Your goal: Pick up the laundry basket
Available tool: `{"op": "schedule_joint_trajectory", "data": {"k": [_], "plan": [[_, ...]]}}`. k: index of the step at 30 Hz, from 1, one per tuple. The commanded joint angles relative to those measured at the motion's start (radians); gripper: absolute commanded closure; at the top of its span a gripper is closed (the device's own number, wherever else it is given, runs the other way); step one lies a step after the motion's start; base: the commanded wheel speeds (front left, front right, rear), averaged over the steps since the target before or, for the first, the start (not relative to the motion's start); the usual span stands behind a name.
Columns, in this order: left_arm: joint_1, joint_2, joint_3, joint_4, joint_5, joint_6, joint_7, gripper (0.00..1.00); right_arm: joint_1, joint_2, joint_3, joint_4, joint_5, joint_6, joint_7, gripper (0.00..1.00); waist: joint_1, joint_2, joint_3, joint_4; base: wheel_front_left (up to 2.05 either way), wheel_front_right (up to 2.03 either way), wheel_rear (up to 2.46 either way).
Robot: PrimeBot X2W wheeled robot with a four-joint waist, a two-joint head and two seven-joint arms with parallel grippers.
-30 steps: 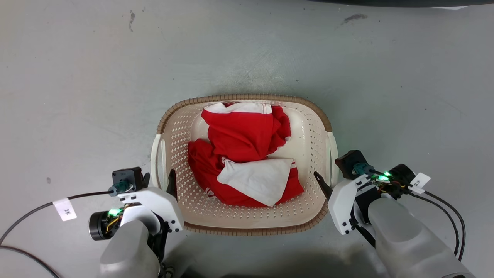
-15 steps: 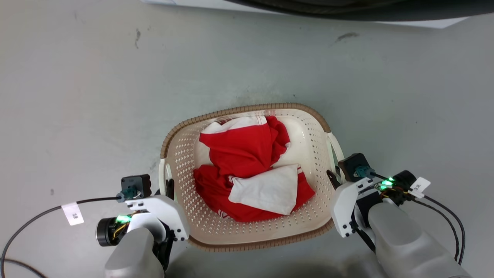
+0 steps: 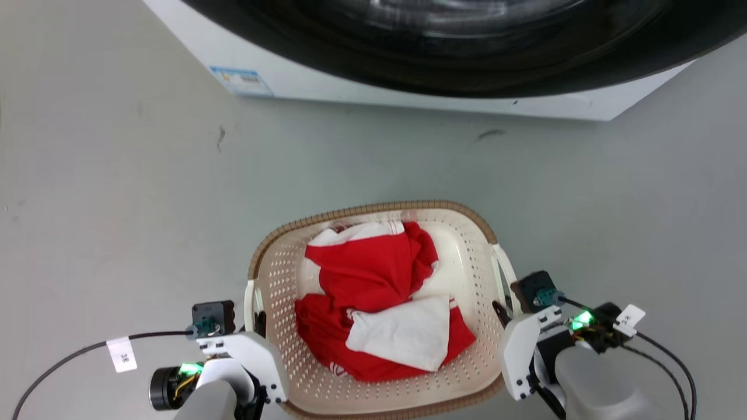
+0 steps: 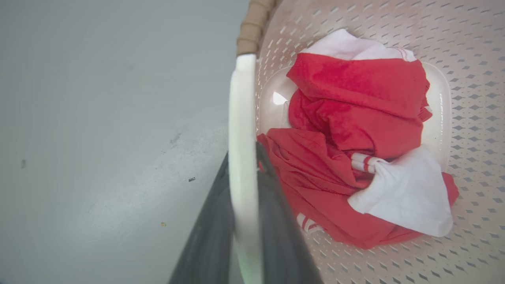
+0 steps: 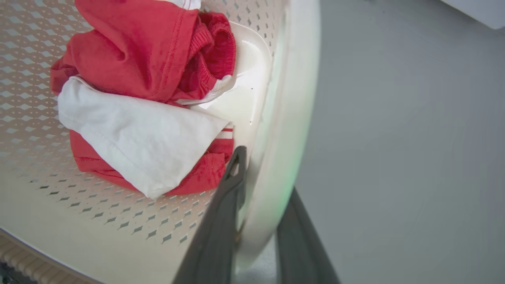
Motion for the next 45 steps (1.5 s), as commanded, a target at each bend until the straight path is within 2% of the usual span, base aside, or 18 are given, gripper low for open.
{"op": "schedule_joint_trajectory", "data": {"k": [1, 17, 34, 45], "plan": [[0.006, -0.001, -0.004, 0.001, 0.006, 0.0, -0.003, 1.0, 0.024, 0.008, 0.012, -0.008, 0.006, 0.005, 0.001, 1.0, 0.0, 0.0, -0.056, -0.028, 0.0, 0.0, 0.0], [0.017, 0.009, -0.05, 0.091, 0.01, -0.017, 0.003, 1.0, 0.117, 0.008, 0.057, -0.009, 0.13, 0.005, 0.054, 1.0, 0.0, 0.0, -0.292, -0.114, 0.0, 0.0, 0.0], [0.032, 0.018, -0.114, 0.117, 0.004, -0.024, 0.132, 1.0, 0.17, 0.008, 0.124, 0.009, 0.208, 0.005, 0.159, 1.0, 0.0, 0.0, -0.494, -0.173, 0.0, 0.0, 0.0], [-0.008, 0.031, -0.16, 0.119, 0.0, -0.024, 0.238, 1.0, 0.145, 0.006, 0.144, 0.034, 0.222, 0.004, 0.243, 1.0, 0.0, 0.0, -0.552, -0.161, 0.0, 0.0, 0.0]]}}
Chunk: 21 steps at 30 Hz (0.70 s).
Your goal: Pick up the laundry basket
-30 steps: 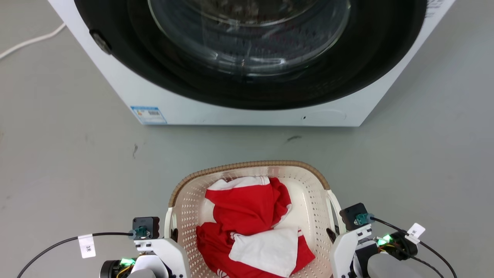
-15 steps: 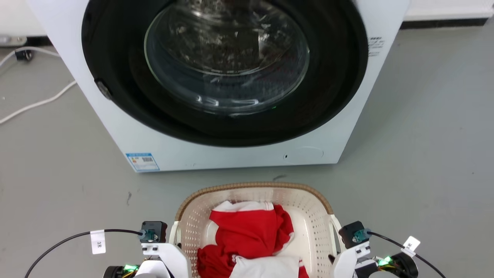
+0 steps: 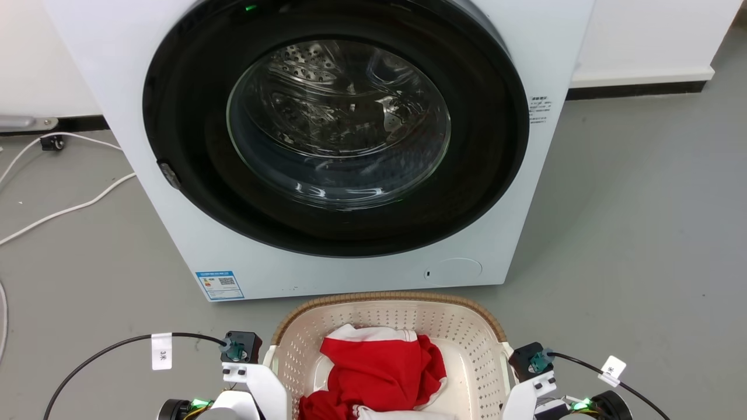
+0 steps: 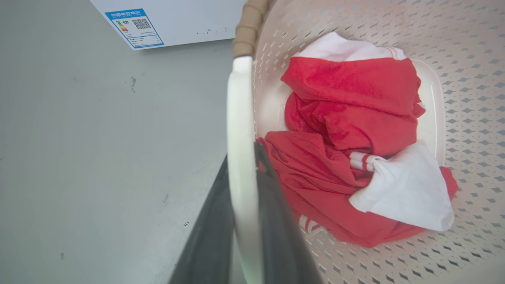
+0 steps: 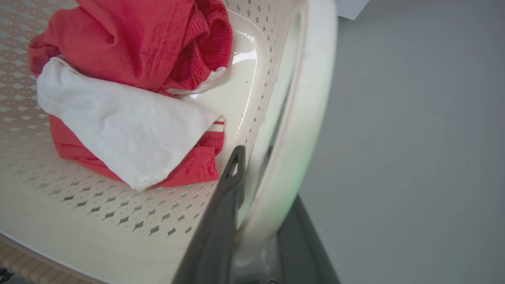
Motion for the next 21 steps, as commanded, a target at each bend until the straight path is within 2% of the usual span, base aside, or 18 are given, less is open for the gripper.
{"op": "schedule_joint_trajectory", "data": {"k": [1, 11, 21], "plan": [[-0.023, 0.01, -0.007, -0.005, -0.008, 0.0, 0.007, 1.0, -0.007, 0.003, 0.009, 0.005, 0.002, 0.003, 0.011, 1.0, 0.0002, -0.0001, -0.008, 0.006, 0.0, 0.0, 0.0], [-0.02, 0.004, -0.058, -0.005, -0.046, -0.001, 0.119, 1.0, -0.006, 0.002, 0.03, 0.007, 0.021, 0.003, 0.067, 1.0, 0.0002, -0.0001, -0.032, 0.015, 0.0, 0.0, 0.0], [-0.037, 0.007, -0.117, -0.004, -0.099, -0.001, 0.165, 1.0, -0.031, 0.002, 0.051, 0.008, 0.036, 0.003, 0.102, 1.0, 0.0002, -0.0001, -0.034, 0.019, 0.0, 0.0, 0.0]]}}
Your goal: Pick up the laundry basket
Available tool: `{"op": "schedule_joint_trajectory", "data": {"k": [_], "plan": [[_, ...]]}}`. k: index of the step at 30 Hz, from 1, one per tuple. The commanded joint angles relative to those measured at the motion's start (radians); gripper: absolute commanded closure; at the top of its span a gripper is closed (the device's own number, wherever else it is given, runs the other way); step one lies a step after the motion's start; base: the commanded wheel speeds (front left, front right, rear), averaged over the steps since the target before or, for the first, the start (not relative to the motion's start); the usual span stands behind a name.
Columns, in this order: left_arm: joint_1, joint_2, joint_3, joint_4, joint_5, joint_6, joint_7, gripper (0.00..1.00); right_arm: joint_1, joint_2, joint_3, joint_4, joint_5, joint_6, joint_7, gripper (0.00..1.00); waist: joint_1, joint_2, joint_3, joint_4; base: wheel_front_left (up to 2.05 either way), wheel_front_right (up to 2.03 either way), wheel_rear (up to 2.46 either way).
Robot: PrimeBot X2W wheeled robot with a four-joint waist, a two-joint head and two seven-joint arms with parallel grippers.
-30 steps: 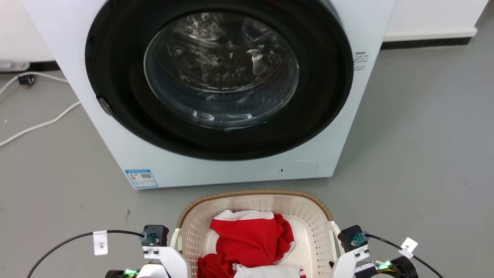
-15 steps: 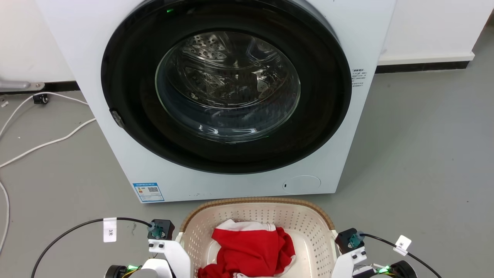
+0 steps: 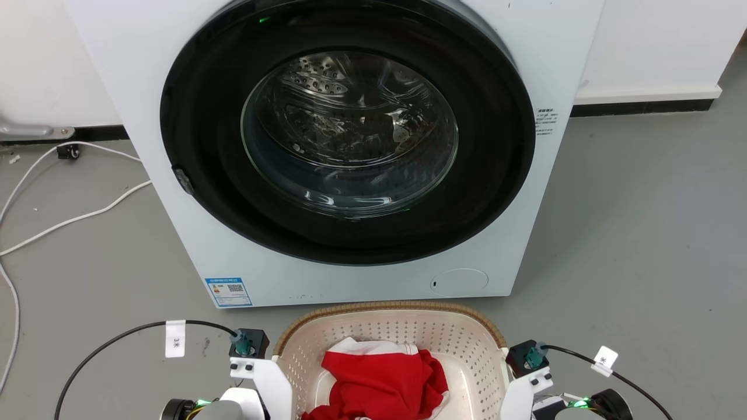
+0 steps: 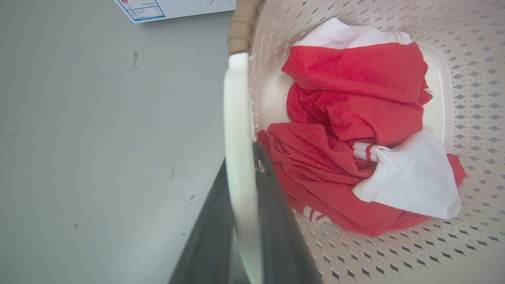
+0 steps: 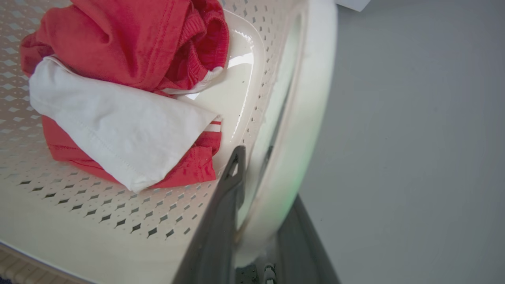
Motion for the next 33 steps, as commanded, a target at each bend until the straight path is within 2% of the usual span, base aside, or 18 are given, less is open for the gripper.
{"op": "schedule_joint_trajectory", "data": {"k": [1, 33], "plan": [[-0.017, 0.002, -0.006, -0.004, -0.001, -0.001, 0.002, 1.0, -0.008, 0.001, 0.009, -0.001, -0.008, 0.003, 0.002, 1.0, 0.0001, -0.0001, 0.0, 0.0, 0.0, 0.0, 0.0], [-0.025, 0.031, -0.14, -0.005, -0.151, -0.001, 0.015, 1.0, -0.015, -0.005, 0.002, 0.001, 0.0, 0.003, 0.025, 1.0, 0.0001, -0.0001, 0.011, 0.004, 0.0, 0.0, 0.0]]}}
